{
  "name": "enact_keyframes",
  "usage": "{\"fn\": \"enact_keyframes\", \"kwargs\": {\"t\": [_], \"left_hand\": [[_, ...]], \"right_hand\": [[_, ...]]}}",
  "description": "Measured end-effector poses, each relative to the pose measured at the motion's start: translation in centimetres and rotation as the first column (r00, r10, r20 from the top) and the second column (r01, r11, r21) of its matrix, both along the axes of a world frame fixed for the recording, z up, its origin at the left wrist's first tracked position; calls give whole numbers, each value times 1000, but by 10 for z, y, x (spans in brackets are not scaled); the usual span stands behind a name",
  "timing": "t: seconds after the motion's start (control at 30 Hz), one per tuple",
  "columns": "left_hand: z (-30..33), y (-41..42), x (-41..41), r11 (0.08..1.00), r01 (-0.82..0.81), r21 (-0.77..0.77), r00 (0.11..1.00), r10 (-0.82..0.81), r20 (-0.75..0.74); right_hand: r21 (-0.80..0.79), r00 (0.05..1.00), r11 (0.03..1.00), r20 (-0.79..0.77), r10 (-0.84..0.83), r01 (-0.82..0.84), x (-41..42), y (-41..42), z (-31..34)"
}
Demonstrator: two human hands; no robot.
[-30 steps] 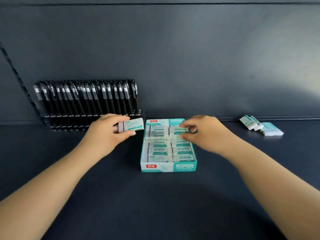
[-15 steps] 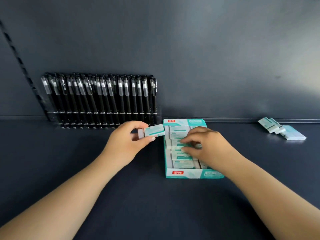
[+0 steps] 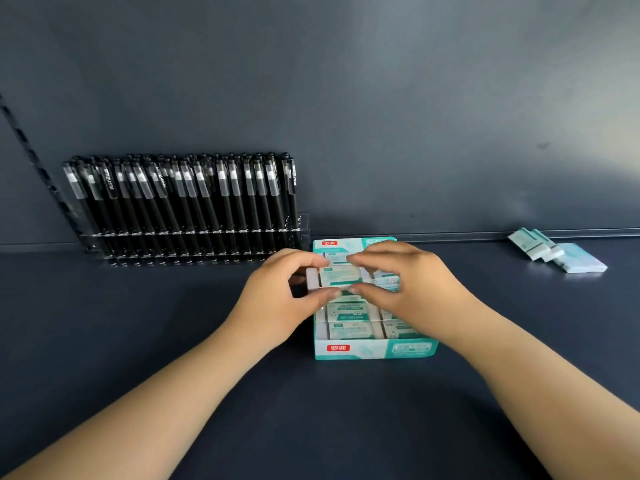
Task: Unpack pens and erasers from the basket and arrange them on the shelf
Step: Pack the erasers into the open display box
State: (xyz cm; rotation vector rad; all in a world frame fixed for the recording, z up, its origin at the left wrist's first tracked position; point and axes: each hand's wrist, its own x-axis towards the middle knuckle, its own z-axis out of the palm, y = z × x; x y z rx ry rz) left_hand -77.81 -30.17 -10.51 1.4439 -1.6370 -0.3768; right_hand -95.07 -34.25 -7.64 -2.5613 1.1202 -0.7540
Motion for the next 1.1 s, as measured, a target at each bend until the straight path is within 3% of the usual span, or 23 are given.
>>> {"fn": "enact_keyframes", "kwargs": {"t": [0.1, 0.37, 0.57, 0.93, 1.1], "left_hand": [[4, -2, -8, 1000, 2, -10, 999, -2, 42], [1, -15, -19, 997, 51, 65, 961, -67, 267], [-7, -19, -14, 965, 111, 239, 993, -118, 18], [-14, -22, -12, 971, 125, 206, 992, -116, -55], [-12, -23, -15, 968, 136, 213, 990, -123, -73]], "right_hand": [[16, 999, 999, 0, -35, 35, -5, -4, 3], [167, 982, 984, -188, -35, 67, -39, -20, 14], [199, 974, 975, -221, -53, 98, -45, -25, 11], [277, 991, 958, -127, -35, 69, -37, -29, 0], [234, 989, 971, -149, -20, 55, -34, -26, 0]]}}
